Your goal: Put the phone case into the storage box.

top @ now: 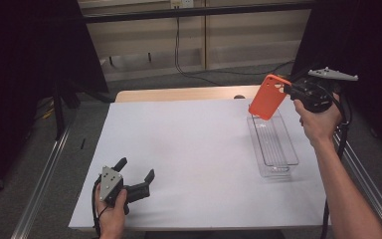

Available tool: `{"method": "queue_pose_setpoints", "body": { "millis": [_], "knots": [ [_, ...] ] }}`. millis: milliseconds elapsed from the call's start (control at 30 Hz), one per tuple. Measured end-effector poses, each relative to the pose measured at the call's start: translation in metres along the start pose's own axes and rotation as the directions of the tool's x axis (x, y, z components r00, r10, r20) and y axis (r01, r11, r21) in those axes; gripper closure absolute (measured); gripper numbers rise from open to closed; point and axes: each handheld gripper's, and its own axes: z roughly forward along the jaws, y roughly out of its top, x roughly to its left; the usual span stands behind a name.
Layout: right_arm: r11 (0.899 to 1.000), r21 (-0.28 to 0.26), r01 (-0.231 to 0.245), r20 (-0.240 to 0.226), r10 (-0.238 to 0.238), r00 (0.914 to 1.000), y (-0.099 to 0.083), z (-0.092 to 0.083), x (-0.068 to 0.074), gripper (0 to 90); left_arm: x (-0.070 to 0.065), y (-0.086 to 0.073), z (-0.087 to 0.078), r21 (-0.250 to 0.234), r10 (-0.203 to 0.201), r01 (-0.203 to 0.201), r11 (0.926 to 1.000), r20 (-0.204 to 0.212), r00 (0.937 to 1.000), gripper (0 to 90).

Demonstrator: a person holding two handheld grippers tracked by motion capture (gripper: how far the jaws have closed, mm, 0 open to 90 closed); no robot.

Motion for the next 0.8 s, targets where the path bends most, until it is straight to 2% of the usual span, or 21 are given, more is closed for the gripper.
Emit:
{"method": "queue_pose_setpoints", "body": {
  "millis": [167,233,367,533,633,800],
  "knots": [
    [1.000,0.007,0.008,0.016,-0.008,0.9998,0.000,0.007,-0.002,82.3,0.000,0.000,0.000,0.002,-0.008,0.008,1.0000,0.004,1.0000,0.3],
    [1.000,0.015,0.019,0.027,-0.019,0.9994,-0.001,0.010,-0.002,82.2,-0.001,0.000,0.000,0.008,0.005,-0.005,1.0000,0.007,1.0000,0.2],
    [0.999,0.018,0.026,0.035,-0.027,0.9990,-0.002,0.016,-0.004,82.3,0.001,0.000,0.000,0.006,-0.005,0.005,1.0000,-0.003,1.0000,0.3],
    [0.998,0.036,0.061,0.061,-0.063,0.9961,-0.002,0.025,-0.005,82.3,0.001,0.000,0.000,0.009,-0.007,0.007,0.9999,-0.001,1.0000,0.4],
    [0.998,0.039,0.057,0.069,-0.060,0.9959,-0.002,0.028,-0.008,82.3,0.001,0.000,0.001,0.007,-0.005,0.005,1.0000,0.002,1.0000,0.4],
    [0.995,0.056,0.076,0.086,-0.081,0.9930,-0.005,0.035,-0.010,82.3,0.002,0.000,0.000,0.008,-0.008,0.008,0.9999,-0.001,1.0000,0.4]
  ]
}}
